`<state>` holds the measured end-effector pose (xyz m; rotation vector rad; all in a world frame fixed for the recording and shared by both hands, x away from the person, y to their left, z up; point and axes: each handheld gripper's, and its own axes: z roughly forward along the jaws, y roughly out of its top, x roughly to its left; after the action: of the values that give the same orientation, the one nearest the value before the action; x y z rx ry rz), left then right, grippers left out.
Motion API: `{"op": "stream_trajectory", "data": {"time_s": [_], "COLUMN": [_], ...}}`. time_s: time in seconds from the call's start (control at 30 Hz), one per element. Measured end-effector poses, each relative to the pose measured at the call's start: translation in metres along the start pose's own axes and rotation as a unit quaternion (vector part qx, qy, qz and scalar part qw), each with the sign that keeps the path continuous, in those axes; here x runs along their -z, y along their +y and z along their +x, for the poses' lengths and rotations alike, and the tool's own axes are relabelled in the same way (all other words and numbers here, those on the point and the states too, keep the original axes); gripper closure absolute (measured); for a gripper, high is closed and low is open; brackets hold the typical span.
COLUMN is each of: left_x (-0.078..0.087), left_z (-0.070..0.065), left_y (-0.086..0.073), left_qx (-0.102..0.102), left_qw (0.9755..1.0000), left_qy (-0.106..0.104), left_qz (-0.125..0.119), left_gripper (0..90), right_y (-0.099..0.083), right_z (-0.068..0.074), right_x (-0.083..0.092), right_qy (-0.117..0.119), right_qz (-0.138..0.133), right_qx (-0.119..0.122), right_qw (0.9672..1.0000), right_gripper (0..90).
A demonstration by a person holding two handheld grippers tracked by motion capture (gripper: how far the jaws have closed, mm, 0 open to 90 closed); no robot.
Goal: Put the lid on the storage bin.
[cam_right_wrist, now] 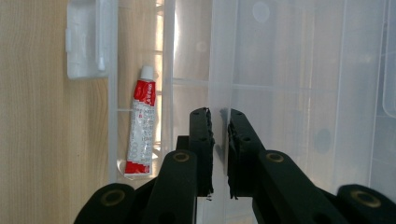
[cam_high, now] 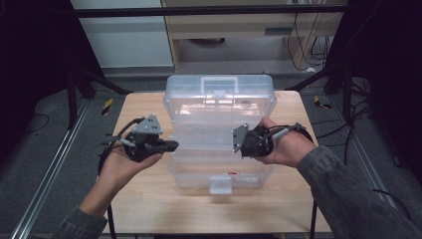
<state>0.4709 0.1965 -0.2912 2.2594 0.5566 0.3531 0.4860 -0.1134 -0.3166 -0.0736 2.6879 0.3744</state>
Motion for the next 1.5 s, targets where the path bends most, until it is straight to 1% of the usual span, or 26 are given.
{"op": "stream_trajectory", "data": {"time_s": [0.07, 0.17, 0.23, 0.3, 0.4, 0.47, 0.6, 0.77, 0.9, 0.93, 1.0, 1.03, 1.07, 1.1, 1.13, 1.17, 1.27, 1.33, 1.4, 1.43, 1.47, 1.5], "left_x": [0.002, 0.003, 0.002, 0.000, -0.003, -0.004, -0.007, -0.008, -0.007, -0.007, -0.006, -0.006, -0.006, -0.006, -0.007, -0.006, -0.006, -0.006, -0.006, -0.006, -0.007, -0.006], "left_z": [0.009, 0.023, 0.030, 0.037, 0.045, 0.050, 0.056, 0.057, 0.054, 0.053, 0.051, 0.049, 0.049, 0.048, 0.047, 0.045, 0.042, 0.040, 0.038, 0.037, 0.037, 0.036], "left_y": [0.005, 0.011, 0.013, 0.014, 0.016, 0.017, 0.020, 0.020, 0.015, 0.014, 0.011, 0.007, 0.007, 0.006, 0.005, 0.004, 0.002, 0.000, -0.002, -0.003, -0.004, -0.005], "left_qx": [0.016, 0.037, 0.049, 0.058, 0.067, 0.075, 0.083, 0.089, 0.090, 0.090, 0.086, 0.087, 0.087, 0.091, 0.082, 0.088, 0.085, 0.085, 0.085, 0.084, 0.082, 0.085], "left_qw": [0.9998, 0.9989, 0.9981, 0.9976, 0.9971, 0.9965, 0.9957, 0.9951, 0.9950, 0.9950, 0.9954, 0.9955, 0.9955, 0.9953, 0.9961, 0.9956, 0.9959, 0.9960, 0.9960, 0.9961, 0.9963, 0.9961], "left_qy": [0.004, 0.021, 0.027, 0.029, 0.034, 0.033, 0.038, 0.041, 0.040, 0.041, 0.039, 0.035, 0.035, 0.032, 0.025, 0.033, 0.029, 0.027, 0.026, 0.025, 0.023, 0.023], "left_qz": [-0.011, -0.022, -0.026, -0.024, -0.015, -0.017, -0.015, -0.016, -0.015, -0.015, -0.011, -0.009, -0.009, -0.011, -0.019, -0.011, -0.010, -0.010, -0.010, -0.011, -0.013, -0.012], "left_gripper": [88.3, 88.4, 88.9, 89.3, 89.6, 89.6, 89.7, 89.6, 89.6, 89.6, 89.6, 89.6, 89.5, 89.5, 89.6, 89.6, 89.5, 89.5, 89.5, 89.5, 89.5, 89.5], "right_y": [-0.001, -0.001, -0.002, -0.002, -0.002, -0.002, -0.002, -0.002, -0.004, -0.005, -0.006, -0.008, -0.008, -0.010, -0.011, -0.011, -0.015, -0.019, -0.022, -0.025, -0.027, -0.030], "right_z": [0.001, 0.001, 0.002, 0.003, 0.003, 0.004, 0.005, 0.007, 0.010, 0.011, 0.014, 0.019, 0.019, 0.023, 0.025, 0.025, 0.031, 0.036, 0.039, 0.041, 0.043, 0.046], "right_x": [0.000, 0.000, 0.000, 0.000, 0.000, -0.001, -0.001, -0.002, -0.002, -0.002, -0.002, -0.002, -0.002, -0.001, 0.001, 0.001, 0.006, 0.010, 0.012, 0.014, 0.015, 0.017], "right_qy": [0.001, 0.000, 0.000, 0.003, 0.004, 0.005, 0.007, 0.010, 0.011, 0.012, 0.011, 0.009, 0.009, 0.004, 0.001, 0.001, -0.014, -0.030, -0.036, -0.040, -0.048, -0.053], "right_qz": [-0.002, -0.003, -0.004, -0.004, -0.004, -0.005, -0.005, -0.004, -0.009, -0.012, -0.022, -0.033, -0.033, -0.045, -0.051, -0.051, -0.065, -0.073, -0.077, -0.078, -0.078, -0.083], "right_qx": [0.000, 0.001, 0.000, -0.001, 0.000, 0.001, 0.002, 0.001, -0.003, -0.011, -0.019, -0.028, -0.028, -0.038, -0.046, -0.046, -0.064, -0.072, -0.080, -0.084, -0.092, -0.101], "right_qw": [1.0000, 1.0000, 1.0000, 1.0000, 1.0000, 1.0000, 1.0000, 0.9999, 0.9999, 0.9998, 0.9995, 0.9990, 0.9990, 0.9982, 0.9976, 0.9976, 0.9957, 0.9942, 0.9932, 0.9926, 0.9916, 0.9900], "right_gripper": [82.0, 82.0, 82.0, 82.0, 81.9, 81.8, 81.8, 81.8, 81.2, 79.4, 75.0, 70.2, 70.2, 66.1, 63.8, 63.8, 53.2, 46.3, 43.0, 39.9, 37.6, 35.9]}}
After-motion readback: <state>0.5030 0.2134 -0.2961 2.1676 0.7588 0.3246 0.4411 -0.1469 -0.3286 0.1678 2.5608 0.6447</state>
